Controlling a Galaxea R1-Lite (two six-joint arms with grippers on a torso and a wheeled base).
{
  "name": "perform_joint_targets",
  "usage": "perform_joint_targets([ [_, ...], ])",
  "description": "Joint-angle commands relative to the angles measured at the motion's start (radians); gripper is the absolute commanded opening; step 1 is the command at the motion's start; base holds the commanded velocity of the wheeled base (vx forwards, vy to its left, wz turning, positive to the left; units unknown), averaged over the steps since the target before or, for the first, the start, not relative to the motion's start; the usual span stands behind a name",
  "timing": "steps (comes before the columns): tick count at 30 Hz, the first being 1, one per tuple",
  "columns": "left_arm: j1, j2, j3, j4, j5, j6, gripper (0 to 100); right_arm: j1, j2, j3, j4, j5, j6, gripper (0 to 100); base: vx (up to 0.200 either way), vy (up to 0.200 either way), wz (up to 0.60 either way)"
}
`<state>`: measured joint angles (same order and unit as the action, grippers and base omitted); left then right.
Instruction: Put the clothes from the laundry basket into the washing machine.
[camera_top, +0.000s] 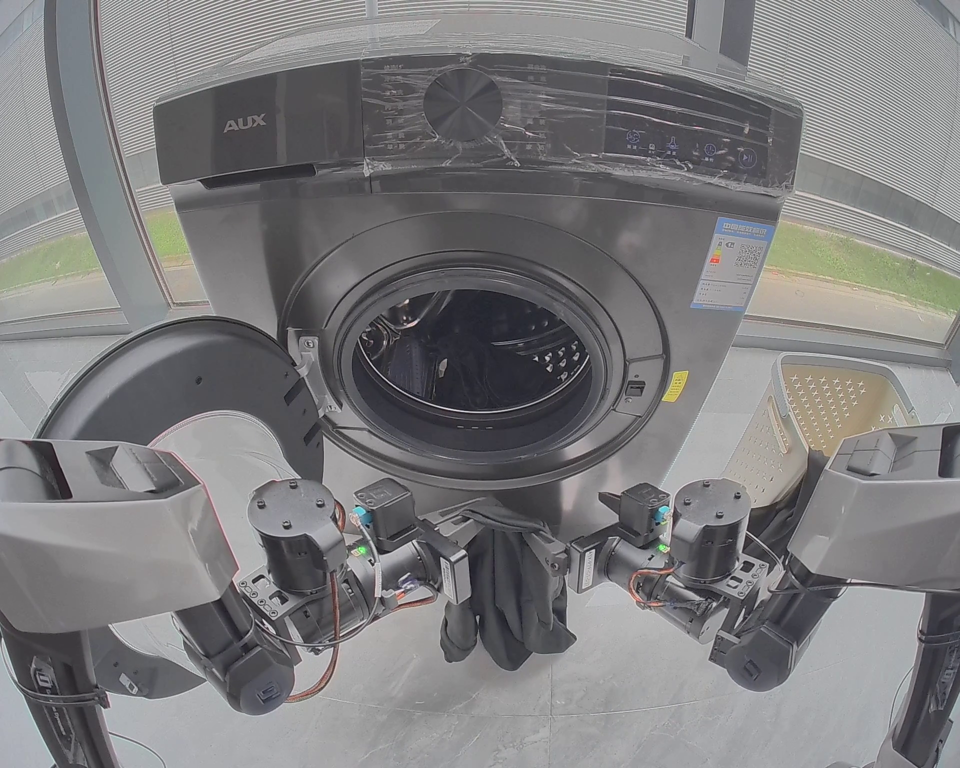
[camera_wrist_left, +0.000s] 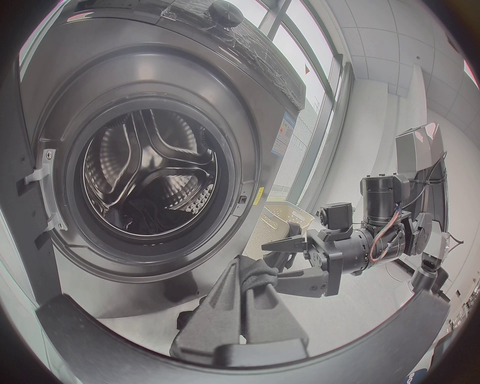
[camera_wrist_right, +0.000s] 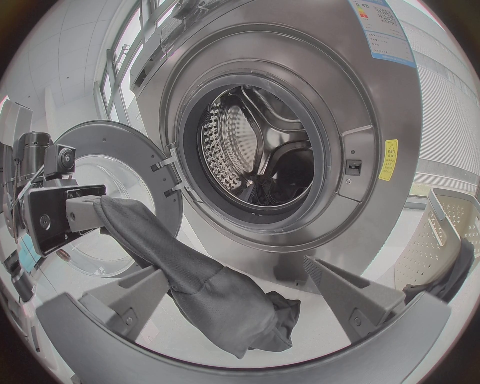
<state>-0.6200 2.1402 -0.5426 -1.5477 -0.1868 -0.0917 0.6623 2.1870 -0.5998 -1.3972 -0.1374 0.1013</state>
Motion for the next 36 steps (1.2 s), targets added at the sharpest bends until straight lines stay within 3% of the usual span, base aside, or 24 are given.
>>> perform_joint_targets([
  [1, -0.006, 0.000, 0.000, 0.000, 0.000, 0.000, 0, 0.011, 0.025, -0.023, -0.005, 0.007, 0.000, 100, 0.000, 0.000, 0.00],
  [14, -0.006, 0.000, 0.001, 0.000, 0.000, 0.000, 0, 0.040, 0.094, -0.095, -0.009, 0.013, -0.003, 100, 0.000, 0.000, 0.00],
  [15, -0.007, 0.000, 0.001, 0.000, 0.000, 0.000, 0, 0.039, 0.092, -0.095, -0.016, 0.013, -0.003, 0, 0.000, 0.000, 0.00],
  [19, -0.007, 0.000, 0.001, 0.000, 0.000, 0.000, 0, 0.034, 0.088, -0.109, -0.023, 0.035, -0.003, 0, 0.000, 0.000, 0.00],
  [35, -0.007, 0.000, 0.042, 0.000, -0.011, 0.010, 0, 0.043, -0.015, -0.054, -0.032, 0.047, -0.012, 0, 0.000, 0.000, 0.00],
  [36, -0.009, 0.000, 0.046, 0.000, -0.010, 0.012, 100, 0.042, -0.032, -0.046, -0.032, 0.047, -0.020, 0, 0.000, 0.000, 0.00],
])
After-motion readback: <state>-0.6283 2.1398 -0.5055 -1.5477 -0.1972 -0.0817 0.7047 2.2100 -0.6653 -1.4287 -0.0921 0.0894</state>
